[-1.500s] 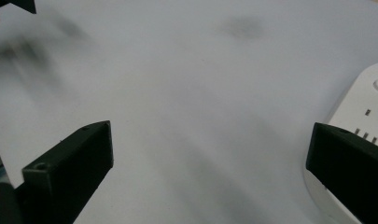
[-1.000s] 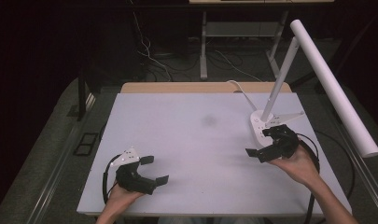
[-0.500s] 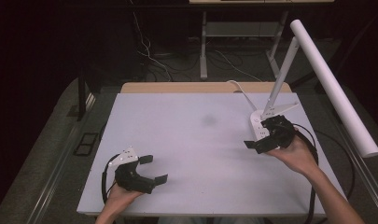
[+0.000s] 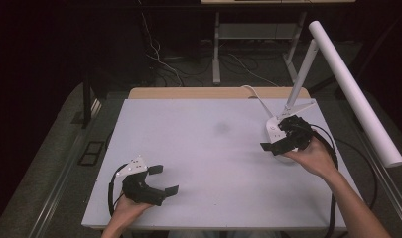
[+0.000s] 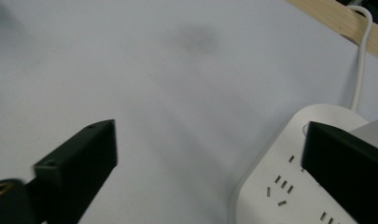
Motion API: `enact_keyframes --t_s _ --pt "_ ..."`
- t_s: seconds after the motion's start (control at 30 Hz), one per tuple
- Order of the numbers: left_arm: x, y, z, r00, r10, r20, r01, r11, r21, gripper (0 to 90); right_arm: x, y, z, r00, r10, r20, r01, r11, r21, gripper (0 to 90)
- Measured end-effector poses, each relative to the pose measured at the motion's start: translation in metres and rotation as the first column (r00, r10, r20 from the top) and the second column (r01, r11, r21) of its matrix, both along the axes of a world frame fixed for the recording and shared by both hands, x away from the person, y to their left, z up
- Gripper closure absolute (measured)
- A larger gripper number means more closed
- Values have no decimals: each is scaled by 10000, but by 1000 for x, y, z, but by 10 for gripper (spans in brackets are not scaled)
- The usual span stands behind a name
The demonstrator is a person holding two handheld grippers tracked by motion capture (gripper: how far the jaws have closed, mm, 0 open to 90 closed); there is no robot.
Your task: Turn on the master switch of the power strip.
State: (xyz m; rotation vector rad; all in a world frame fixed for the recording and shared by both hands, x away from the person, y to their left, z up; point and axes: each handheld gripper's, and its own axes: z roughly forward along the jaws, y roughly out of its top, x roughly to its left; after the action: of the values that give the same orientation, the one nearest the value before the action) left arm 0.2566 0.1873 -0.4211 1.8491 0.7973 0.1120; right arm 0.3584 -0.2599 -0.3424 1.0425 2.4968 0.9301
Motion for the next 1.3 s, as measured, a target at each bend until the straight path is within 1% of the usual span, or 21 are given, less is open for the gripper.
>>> enact_keyframes --t_s 0.17,0.2,0.3,0.4,0.43,0.47,0.5,0.6,0.63,0.67,0.7,0.73,0.8,0.87,0.93,0.97,1.0,1.03,1.07,1.17,1.3 --pt "0 0 0 10000 1 11 -1 10000 -10 0 7 -2 -2 9999 -146 1 146 9998 -94 40" --pt "0 0 0 10000 1 5 -1 10000 -14 0 8 -1 -3 9997 -240 -69 240 9997 -76 45" --pt "0 0 0 10000 8 2 -8 10000 5 0 12 -1 -4 9996 -260 -52 259 9995 -202 57" --pt "0 0 0 10000 11 26 -11 10000 22 0 15 -2 -4 9996 -274 -34 273 9994 -195 136" --pt "0 0 0 10000 10 27 -10 10000 19 0 16 -3 -4 9997 -228 21 229 9995 -206 140" --pt "0 0 0 10000 -2 23 2 10000 20 0 18 -4 -4 9996 -288 -33 287 9992 -271 163" --pt "0 0 0 10000 -15 16 15 10000 28 0 18 -4 -4 9996 -288 -33 287 9992 -271 163" --pt "1 0 -1 10000 -45 16 45 10000 55 0 21 -5 -5 9994 -321 -102 318 9989 -348 217" --pt "1 0 -1 10000 -47 8 47 10000 64 0 23 -6 -5 9993 -354 -140 349 9988 -351 251" --pt "1 0 -1 10000 -49 7 48 10000 66 0 23 -6 -5 9993 -354 -140 349 9988 -351 251" --pt "1 0 -1 10000 -54 13 54 10000 56 0 23 -6 -5 9992 -354 -165 348 9987 -367 285" --pt "1 0 -1 10000 -45 8 45 10000 48 0 26 -6 -5 9992 -336 -234 325 9985 -447 346" --pt "1 1 -1 10000 -40 18 40 10000 44 0 27 -6 -6 9988 -388 -293 373 9981 -499 368" --pt "1 1 -1 10000 -24 1 24 10000 37 0 32 -4 -6 9984 -416 -381 391 9971 -651 449" --pt "2 1 -1 10000 -29 16 29 10000 77 0 35 -3 -6 9982 -412 -429 378 9963 -770 494" --pt "2 1 -1 10000 -27 13 27 10000 90 0 35 -3 -6 9982 -412 -429 378 9963 -770 494" --pt "2 1 -1 10000 -34 14 34 9999 96 0 38 -3 -7 9982 -454 -398 415 9947 -936 553" --pt "2 1 -1 10000 -37 10 37 9999 108 0 39 -2 -8 9977 -541 -411 499 9940 -970 553" --pt "2 1 -1 10000 -29 8 29 9999 108 0 40 -2 -8 9976 -566 -393 523 9932 -1036 601" --pt "2 2 -1 10000 -42 26 42 9999 129 0 44 -1 -10 9964 -790 -314 740 9877 -1377 665" --pt "3 2 -1 10000 -30 -8 30 9999 104 0 49 -2 -14 9938 -1091 -195 1047 9818 -1584 770"
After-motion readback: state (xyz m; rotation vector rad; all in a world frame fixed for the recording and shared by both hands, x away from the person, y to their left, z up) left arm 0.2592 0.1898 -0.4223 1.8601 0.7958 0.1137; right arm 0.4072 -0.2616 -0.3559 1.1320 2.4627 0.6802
